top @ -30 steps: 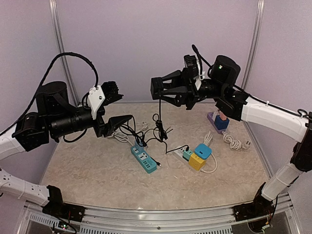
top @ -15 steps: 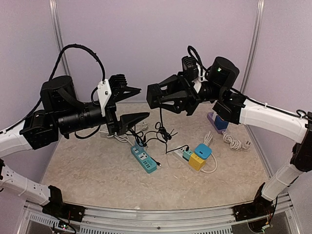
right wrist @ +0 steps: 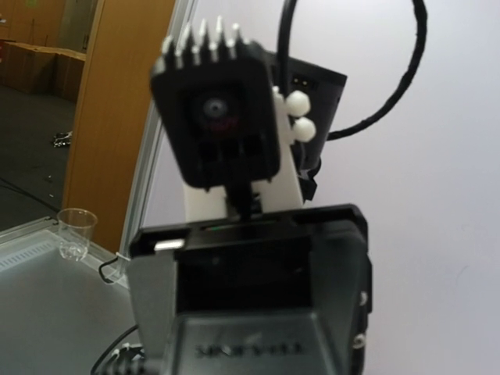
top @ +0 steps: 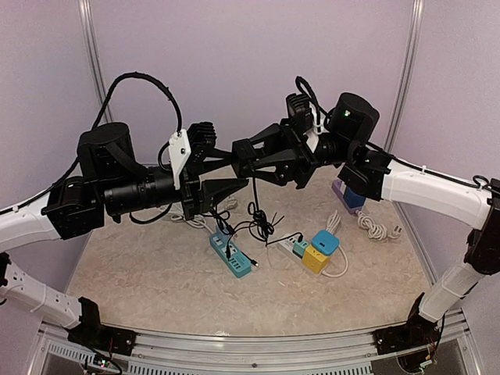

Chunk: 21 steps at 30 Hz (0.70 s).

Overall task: Insert the plug
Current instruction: Adjust the plug.

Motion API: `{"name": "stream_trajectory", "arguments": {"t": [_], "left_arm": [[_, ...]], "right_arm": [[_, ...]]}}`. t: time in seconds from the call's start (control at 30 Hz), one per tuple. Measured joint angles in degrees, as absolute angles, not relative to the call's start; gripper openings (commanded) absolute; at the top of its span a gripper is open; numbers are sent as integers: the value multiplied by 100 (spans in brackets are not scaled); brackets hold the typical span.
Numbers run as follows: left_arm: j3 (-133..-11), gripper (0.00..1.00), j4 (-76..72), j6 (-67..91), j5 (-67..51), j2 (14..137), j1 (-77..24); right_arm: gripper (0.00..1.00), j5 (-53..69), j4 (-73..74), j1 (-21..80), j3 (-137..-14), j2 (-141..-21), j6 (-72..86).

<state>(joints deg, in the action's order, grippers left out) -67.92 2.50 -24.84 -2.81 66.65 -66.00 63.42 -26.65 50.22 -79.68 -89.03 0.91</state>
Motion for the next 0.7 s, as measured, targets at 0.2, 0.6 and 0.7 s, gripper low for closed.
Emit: {"name": "stream_trajectory", "arguments": {"t": [0.2,0.6,0.7], "left_arm": [[-6801,22,252,-2440,-281,6681,-6600],[-6853,48,259,-2373,-270,6696,-6604],[-6853,40,257,-2373,-211,6698,-6604]], "right_arm": [[0,6342,-2659,5024,-7981,-8919,51],[0,6351,-2705,5052,-8009,-8936,-1],[0,6351,-2698,5078,-8009,-8941,14]]}}
